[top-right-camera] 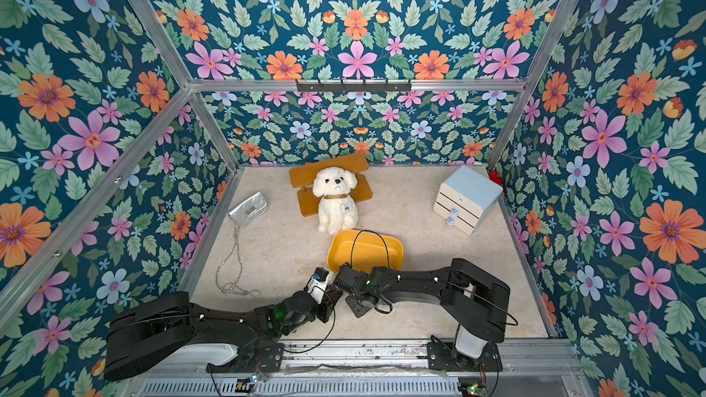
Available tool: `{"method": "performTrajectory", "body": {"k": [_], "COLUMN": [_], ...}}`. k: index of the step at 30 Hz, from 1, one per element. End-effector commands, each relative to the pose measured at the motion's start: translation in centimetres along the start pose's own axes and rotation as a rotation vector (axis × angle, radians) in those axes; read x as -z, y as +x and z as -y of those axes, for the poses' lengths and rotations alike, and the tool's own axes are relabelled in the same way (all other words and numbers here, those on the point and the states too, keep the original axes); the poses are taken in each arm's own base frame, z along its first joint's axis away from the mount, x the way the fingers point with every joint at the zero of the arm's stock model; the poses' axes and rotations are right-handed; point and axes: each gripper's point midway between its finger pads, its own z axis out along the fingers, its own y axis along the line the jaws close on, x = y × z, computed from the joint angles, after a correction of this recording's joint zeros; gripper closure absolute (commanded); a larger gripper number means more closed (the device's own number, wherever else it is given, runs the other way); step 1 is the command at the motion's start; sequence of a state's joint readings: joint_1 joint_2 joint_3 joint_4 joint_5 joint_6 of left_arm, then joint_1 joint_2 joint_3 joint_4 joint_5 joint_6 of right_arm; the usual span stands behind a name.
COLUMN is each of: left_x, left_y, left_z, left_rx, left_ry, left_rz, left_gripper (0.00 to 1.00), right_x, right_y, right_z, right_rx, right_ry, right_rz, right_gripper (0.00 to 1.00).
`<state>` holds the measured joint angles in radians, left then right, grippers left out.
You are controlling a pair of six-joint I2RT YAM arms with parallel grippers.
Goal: Put the screws on the desktop into the storage box
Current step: Pick up the screw from the center of the board.
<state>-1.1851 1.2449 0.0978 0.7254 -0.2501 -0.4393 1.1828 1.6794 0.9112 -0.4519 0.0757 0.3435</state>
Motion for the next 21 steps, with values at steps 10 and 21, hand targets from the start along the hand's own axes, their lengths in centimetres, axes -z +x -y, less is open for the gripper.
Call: {"method": "performTrajectory", "body": {"k": [10,21], "left_x": [0.2,0.3], "left_y": [-0.4,-0.6], "left_z": [0.1,0.3], "left_rx": [0.002,0.007], "left_ry": [0.009,0.021], "left_rz": [0.020,0.027], "left_gripper": [0.66,0.67], "right_x": [-0.1,6.2], "right_y": [1.6,-3.1], "right_z": [1.2,2.1], "right_rx": [-0.006,0.009], "right_ry": [0.058,0.057], "right_rz": [-0.071,0.088], "right_gripper": [0.93,0.94]}}
